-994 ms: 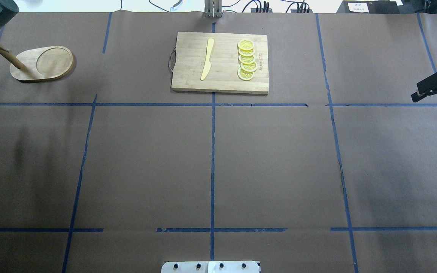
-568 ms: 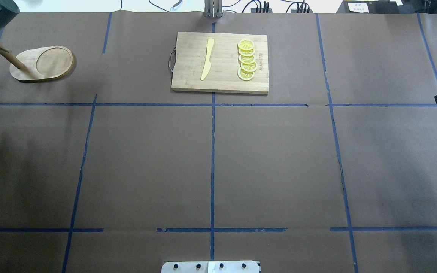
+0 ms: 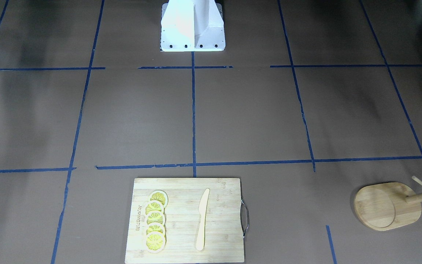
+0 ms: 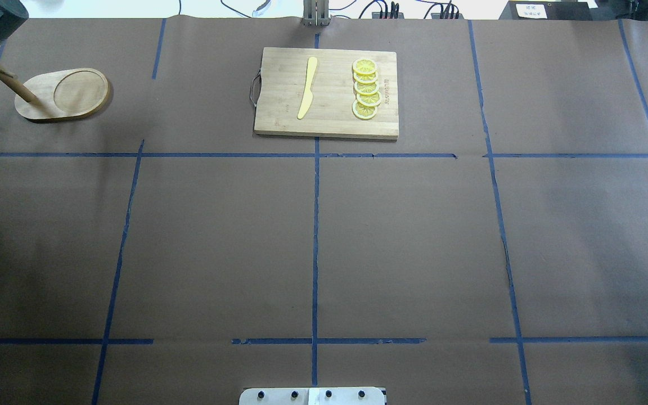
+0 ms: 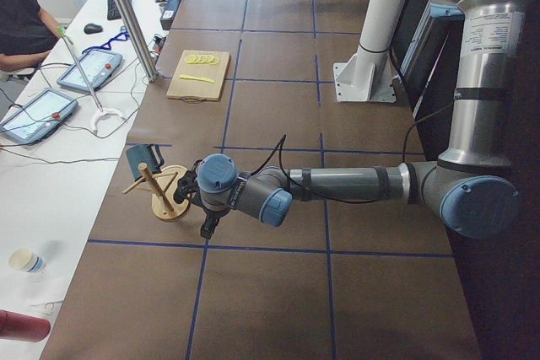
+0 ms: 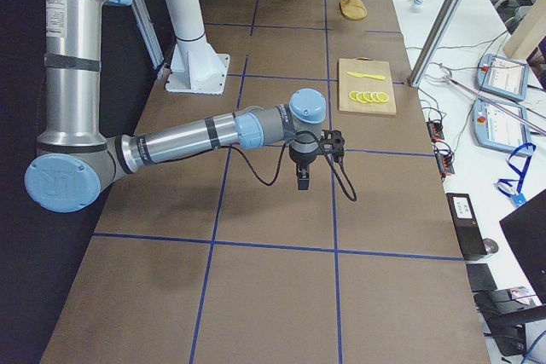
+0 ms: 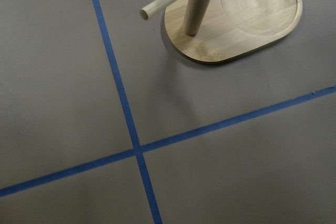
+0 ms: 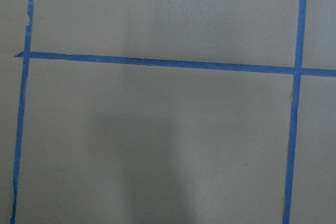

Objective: Hang cup on storage rack
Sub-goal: 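Release the mug and draw the left gripper back while the right arm retracts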

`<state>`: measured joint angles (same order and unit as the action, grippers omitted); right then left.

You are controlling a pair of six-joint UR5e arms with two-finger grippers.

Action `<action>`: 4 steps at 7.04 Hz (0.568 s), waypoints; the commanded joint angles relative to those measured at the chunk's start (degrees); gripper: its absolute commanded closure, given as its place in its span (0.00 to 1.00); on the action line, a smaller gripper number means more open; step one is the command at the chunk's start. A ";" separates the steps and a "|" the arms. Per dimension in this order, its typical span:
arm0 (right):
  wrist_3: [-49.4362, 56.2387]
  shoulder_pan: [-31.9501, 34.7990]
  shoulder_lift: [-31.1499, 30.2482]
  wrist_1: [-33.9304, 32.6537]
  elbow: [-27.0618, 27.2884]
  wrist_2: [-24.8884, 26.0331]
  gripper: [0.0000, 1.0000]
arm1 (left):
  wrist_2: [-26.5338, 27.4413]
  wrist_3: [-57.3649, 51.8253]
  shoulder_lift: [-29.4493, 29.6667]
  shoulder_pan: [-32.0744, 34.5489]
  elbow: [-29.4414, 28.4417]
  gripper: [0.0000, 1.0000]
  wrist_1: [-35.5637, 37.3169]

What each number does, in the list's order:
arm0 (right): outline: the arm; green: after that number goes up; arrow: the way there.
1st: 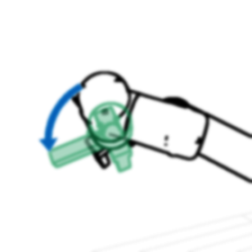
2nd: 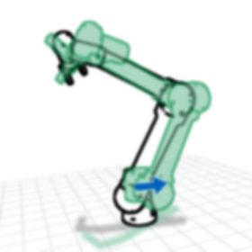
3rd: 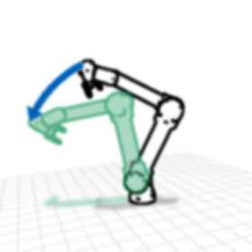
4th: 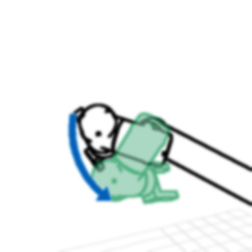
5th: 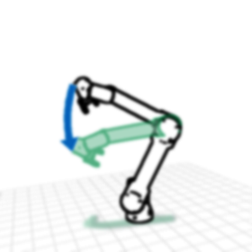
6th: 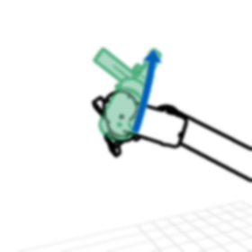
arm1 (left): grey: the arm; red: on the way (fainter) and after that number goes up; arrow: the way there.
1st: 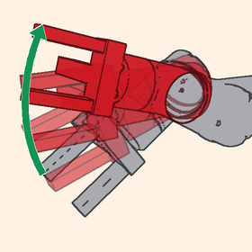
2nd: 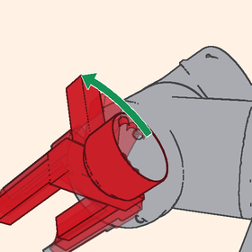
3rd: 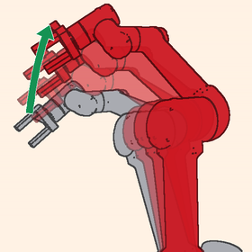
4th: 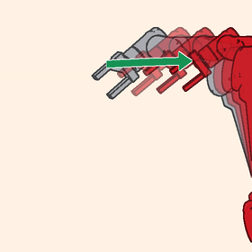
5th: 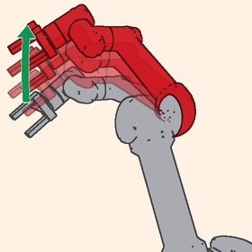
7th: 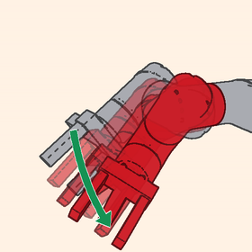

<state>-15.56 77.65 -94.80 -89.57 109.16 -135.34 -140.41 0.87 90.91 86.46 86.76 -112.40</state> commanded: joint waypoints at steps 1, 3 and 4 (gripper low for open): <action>3.32 0.13 -0.21 0.36 -2.98 0.16 0.00 | 0.48 -5.86 -0.12 1.87 6.71 0.00 10.40; 3.87 1.71 -0.56 0.36 -2.72 -0.01 0.00 | 11.27 -6.23 -1.77 1.87 8.16 0.00 12.45; 3.87 1.97 -0.48 0.36 -2.81 -0.01 0.00 | 11.12 -6.14 -2.40 1.53 7.29 0.00 13.16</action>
<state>-11.88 79.20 -95.26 -89.21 106.50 -135.34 -130.91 -5.16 89.43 88.16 94.36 -100.45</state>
